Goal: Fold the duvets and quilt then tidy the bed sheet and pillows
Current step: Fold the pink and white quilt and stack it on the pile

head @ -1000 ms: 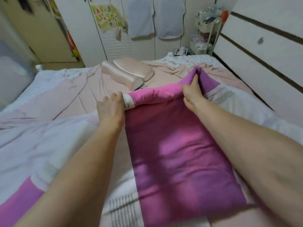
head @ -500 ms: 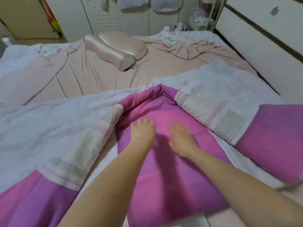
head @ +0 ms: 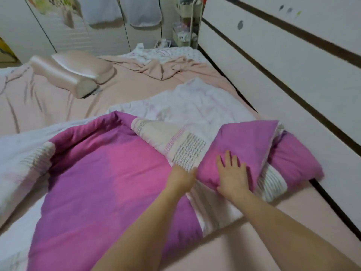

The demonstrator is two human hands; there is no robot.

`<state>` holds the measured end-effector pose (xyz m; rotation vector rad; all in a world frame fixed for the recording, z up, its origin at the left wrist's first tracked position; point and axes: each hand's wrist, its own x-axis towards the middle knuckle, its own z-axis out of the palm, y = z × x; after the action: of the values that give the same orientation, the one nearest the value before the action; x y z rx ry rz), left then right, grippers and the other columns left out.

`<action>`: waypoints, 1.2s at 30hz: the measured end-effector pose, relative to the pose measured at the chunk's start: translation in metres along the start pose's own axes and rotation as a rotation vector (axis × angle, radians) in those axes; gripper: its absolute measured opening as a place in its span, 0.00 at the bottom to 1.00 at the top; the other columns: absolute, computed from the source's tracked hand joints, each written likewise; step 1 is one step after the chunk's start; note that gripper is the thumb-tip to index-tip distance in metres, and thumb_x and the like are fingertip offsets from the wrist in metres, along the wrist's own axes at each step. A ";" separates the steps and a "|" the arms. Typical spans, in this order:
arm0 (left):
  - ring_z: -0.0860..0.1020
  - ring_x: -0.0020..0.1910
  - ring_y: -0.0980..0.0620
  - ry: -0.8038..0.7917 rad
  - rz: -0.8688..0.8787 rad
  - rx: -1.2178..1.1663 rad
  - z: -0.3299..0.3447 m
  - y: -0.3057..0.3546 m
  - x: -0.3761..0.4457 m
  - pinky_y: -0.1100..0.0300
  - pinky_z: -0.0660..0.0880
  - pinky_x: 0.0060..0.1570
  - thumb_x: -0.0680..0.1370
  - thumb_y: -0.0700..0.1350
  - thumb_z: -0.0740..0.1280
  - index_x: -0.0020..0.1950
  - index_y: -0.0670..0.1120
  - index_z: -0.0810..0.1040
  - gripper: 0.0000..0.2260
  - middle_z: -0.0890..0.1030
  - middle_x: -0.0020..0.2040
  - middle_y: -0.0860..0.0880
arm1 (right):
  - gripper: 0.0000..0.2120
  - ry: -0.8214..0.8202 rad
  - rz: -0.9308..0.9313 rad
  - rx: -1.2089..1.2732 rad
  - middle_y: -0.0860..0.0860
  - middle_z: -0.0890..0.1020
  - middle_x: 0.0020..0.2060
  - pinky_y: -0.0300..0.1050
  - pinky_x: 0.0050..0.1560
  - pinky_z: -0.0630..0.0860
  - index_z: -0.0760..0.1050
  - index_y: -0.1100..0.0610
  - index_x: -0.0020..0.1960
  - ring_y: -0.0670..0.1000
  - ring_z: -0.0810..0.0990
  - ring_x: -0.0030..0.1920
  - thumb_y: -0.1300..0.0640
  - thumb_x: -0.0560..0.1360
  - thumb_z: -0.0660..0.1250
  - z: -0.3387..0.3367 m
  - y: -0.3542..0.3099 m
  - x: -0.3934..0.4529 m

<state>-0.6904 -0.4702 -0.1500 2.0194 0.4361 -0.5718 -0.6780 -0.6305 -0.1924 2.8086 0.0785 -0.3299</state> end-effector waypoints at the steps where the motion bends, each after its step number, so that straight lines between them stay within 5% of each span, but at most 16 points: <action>1: 0.78 0.51 0.42 -0.020 -0.118 -0.231 0.016 0.009 0.006 0.52 0.78 0.44 0.78 0.57 0.65 0.65 0.40 0.71 0.25 0.78 0.53 0.43 | 0.43 0.006 -0.027 0.016 0.62 0.52 0.75 0.57 0.65 0.64 0.45 0.56 0.77 0.61 0.57 0.73 0.44 0.74 0.66 0.001 0.000 0.003; 3: 0.80 0.46 0.45 -0.037 -0.307 -0.578 0.059 0.028 0.024 0.55 0.80 0.35 0.75 0.62 0.66 0.63 0.43 0.72 0.27 0.79 0.52 0.43 | 0.39 0.084 -0.147 0.089 0.59 0.57 0.73 0.58 0.64 0.63 0.51 0.55 0.76 0.59 0.59 0.72 0.47 0.73 0.67 0.010 0.018 0.011; 6: 0.80 0.51 0.42 0.068 -0.437 -0.921 0.107 0.042 0.057 0.47 0.80 0.48 0.72 0.53 0.73 0.63 0.41 0.74 0.25 0.80 0.56 0.41 | 0.44 0.291 -0.256 0.252 0.54 0.57 0.76 0.56 0.71 0.53 0.53 0.52 0.76 0.55 0.56 0.75 0.42 0.67 0.70 0.030 0.059 0.017; 8: 0.80 0.47 0.43 0.123 -0.473 -0.989 0.133 0.050 0.073 0.51 0.79 0.45 0.71 0.46 0.73 0.63 0.39 0.76 0.22 0.81 0.53 0.41 | 0.53 0.379 0.086 0.657 0.54 0.59 0.75 0.54 0.71 0.54 0.55 0.52 0.76 0.55 0.59 0.74 0.36 0.59 0.75 0.046 0.089 0.011; 10: 0.78 0.40 0.46 0.113 -0.450 -0.973 0.144 0.066 0.078 0.57 0.76 0.37 0.74 0.43 0.69 0.56 0.40 0.78 0.13 0.81 0.45 0.42 | 0.54 0.090 0.524 1.414 0.55 0.69 0.69 0.50 0.65 0.66 0.58 0.55 0.75 0.56 0.70 0.67 0.38 0.58 0.78 0.057 0.103 0.009; 11: 0.76 0.38 0.48 0.101 -0.440 -0.962 0.145 0.079 0.080 0.58 0.75 0.35 0.75 0.43 0.67 0.52 0.41 0.78 0.08 0.79 0.41 0.44 | 0.51 -0.131 0.579 1.836 0.56 0.75 0.63 0.48 0.59 0.72 0.63 0.57 0.73 0.56 0.77 0.60 0.39 0.58 0.79 0.053 0.106 0.012; 13: 0.74 0.37 0.48 0.068 -0.391 -0.970 0.144 0.103 0.090 0.58 0.75 0.34 0.77 0.43 0.65 0.55 0.42 0.77 0.09 0.76 0.40 0.44 | 0.41 -0.508 0.483 2.562 0.62 0.81 0.56 0.51 0.52 0.79 0.71 0.62 0.66 0.59 0.82 0.52 0.39 0.63 0.76 0.043 0.116 0.031; 15: 0.74 0.38 0.46 0.039 -0.333 -0.989 0.140 0.120 0.098 0.56 0.76 0.32 0.78 0.42 0.64 0.61 0.39 0.76 0.14 0.76 0.45 0.42 | 0.31 -0.575 0.433 2.844 0.67 0.80 0.54 0.52 0.47 0.82 0.74 0.65 0.61 0.61 0.83 0.50 0.39 0.72 0.67 0.033 0.125 0.059; 19: 0.76 0.37 0.47 0.095 -0.263 -0.952 0.127 0.157 0.109 0.52 0.76 0.40 0.80 0.41 0.64 0.54 0.41 0.75 0.06 0.76 0.42 0.42 | 0.17 -0.293 0.584 2.585 0.62 0.80 0.56 0.51 0.48 0.80 0.74 0.63 0.63 0.57 0.82 0.50 0.57 0.77 0.66 0.014 0.128 0.121; 23: 0.79 0.50 0.52 0.082 0.127 -0.866 0.098 0.206 0.127 0.55 0.79 0.43 0.81 0.48 0.62 0.69 0.47 0.69 0.17 0.79 0.56 0.48 | 0.20 -0.125 0.339 2.657 0.61 0.78 0.60 0.50 0.45 0.81 0.69 0.60 0.68 0.58 0.81 0.52 0.62 0.77 0.65 -0.037 0.140 0.195; 25: 0.77 0.55 0.57 0.113 0.265 -0.662 0.098 0.213 0.125 0.56 0.77 0.51 0.81 0.48 0.62 0.72 0.50 0.64 0.20 0.75 0.63 0.52 | 0.26 -0.135 0.194 2.653 0.56 0.74 0.65 0.47 0.49 0.79 0.62 0.54 0.73 0.55 0.79 0.57 0.56 0.78 0.66 -0.058 0.144 0.211; 28: 0.68 0.69 0.49 0.256 0.283 -0.002 0.124 0.180 0.114 0.53 0.66 0.68 0.80 0.48 0.64 0.77 0.47 0.57 0.28 0.67 0.73 0.48 | 0.25 -0.092 0.116 2.125 0.54 0.74 0.62 0.47 0.60 0.73 0.63 0.56 0.72 0.54 0.75 0.61 0.54 0.78 0.65 -0.041 0.146 0.200; 32: 0.62 0.72 0.45 0.116 0.275 0.560 0.180 0.122 0.085 0.50 0.65 0.66 0.78 0.51 0.65 0.77 0.48 0.55 0.31 0.61 0.75 0.47 | 0.17 0.217 0.399 1.388 0.58 0.79 0.56 0.47 0.58 0.69 0.74 0.62 0.61 0.58 0.76 0.58 0.57 0.75 0.65 0.029 0.180 0.137; 34: 0.59 0.73 0.45 0.041 0.301 0.753 0.211 0.101 0.065 0.46 0.64 0.67 0.75 0.55 0.66 0.76 0.50 0.55 0.33 0.60 0.74 0.48 | 0.24 0.376 0.579 1.249 0.61 0.76 0.60 0.49 0.63 0.65 0.71 0.64 0.64 0.60 0.72 0.62 0.55 0.72 0.70 0.064 0.202 0.095; 36: 0.54 0.74 0.42 0.008 0.292 0.891 0.242 0.083 0.050 0.41 0.60 0.69 0.71 0.62 0.67 0.76 0.50 0.51 0.41 0.55 0.76 0.46 | 0.36 0.345 0.804 1.193 0.63 0.69 0.66 0.52 0.65 0.63 0.64 0.66 0.69 0.61 0.67 0.67 0.51 0.69 0.74 0.095 0.219 0.060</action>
<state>-0.6582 -0.7181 -0.2239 2.8591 -0.1648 -0.6345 -0.6210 -0.8672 -0.2293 3.5496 -1.5988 0.4712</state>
